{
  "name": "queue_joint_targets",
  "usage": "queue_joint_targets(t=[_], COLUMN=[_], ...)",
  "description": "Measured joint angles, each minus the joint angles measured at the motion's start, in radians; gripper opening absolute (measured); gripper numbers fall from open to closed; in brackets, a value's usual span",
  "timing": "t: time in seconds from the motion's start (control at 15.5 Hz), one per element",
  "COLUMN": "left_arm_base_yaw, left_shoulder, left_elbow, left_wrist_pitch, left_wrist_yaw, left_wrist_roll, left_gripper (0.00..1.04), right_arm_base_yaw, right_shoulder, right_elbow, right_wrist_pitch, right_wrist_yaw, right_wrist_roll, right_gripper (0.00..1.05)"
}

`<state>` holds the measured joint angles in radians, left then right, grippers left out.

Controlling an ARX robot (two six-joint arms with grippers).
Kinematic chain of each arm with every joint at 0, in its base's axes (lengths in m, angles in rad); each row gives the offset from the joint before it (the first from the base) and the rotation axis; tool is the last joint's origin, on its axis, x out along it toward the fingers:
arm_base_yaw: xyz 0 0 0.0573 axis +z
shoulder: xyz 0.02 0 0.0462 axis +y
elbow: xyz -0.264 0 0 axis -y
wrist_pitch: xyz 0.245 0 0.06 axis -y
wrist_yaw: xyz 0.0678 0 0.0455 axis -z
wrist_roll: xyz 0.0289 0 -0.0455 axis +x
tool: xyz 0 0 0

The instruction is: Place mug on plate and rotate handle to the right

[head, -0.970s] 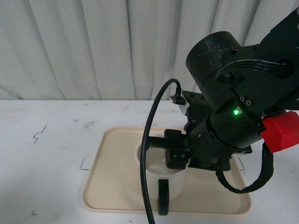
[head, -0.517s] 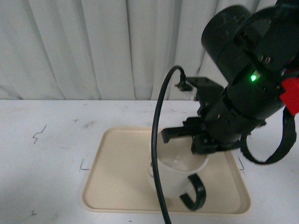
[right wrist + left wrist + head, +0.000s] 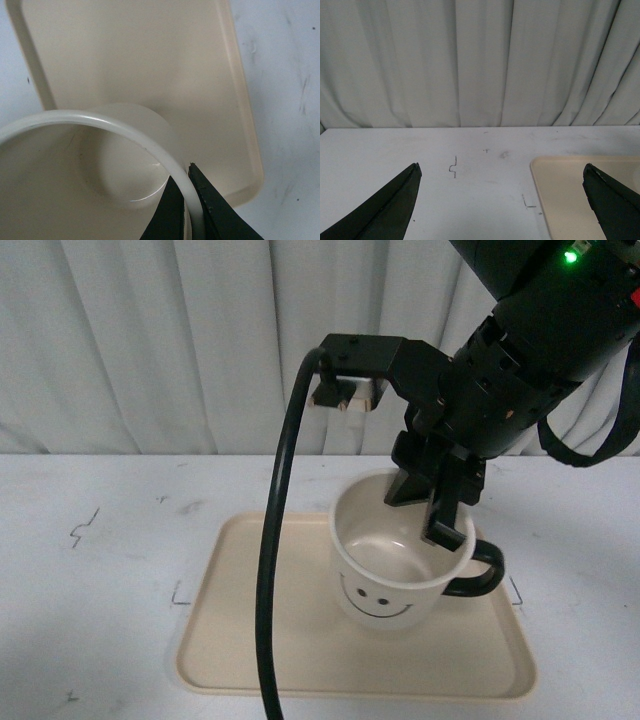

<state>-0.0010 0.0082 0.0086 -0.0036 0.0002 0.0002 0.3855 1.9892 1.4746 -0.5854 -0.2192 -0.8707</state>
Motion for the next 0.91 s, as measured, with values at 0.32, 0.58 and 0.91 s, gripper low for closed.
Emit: queue_joint_targets(t=[0.32,0.58,0.91], left_arm_base_yaw=[0.0,0.0,0.0], left_shoulder=[0.0,0.0,0.0], left_elbow=[0.0,0.0,0.0], left_wrist_pitch=[0.0,0.0,0.0], left_wrist_yaw=[0.0,0.0,-0.001], left_wrist_roll=[0.0,0.0,0.0], left_gripper=[0.98,0.98,0.98], right_arm_base_yaw=[0.008,0.029,0.047], right_shoulder=[0.122,0.233,0.348], right_elbow=[0.121,0.251,0.38], right_wrist_pitch=[-0.205,-0.245,-0.294], right_wrist_yaw=[-0.018,-0.05,-0.054], right_wrist_roll=[-0.305,-0.371,-0.381], right_gripper=[0.03,0.03,0.03])
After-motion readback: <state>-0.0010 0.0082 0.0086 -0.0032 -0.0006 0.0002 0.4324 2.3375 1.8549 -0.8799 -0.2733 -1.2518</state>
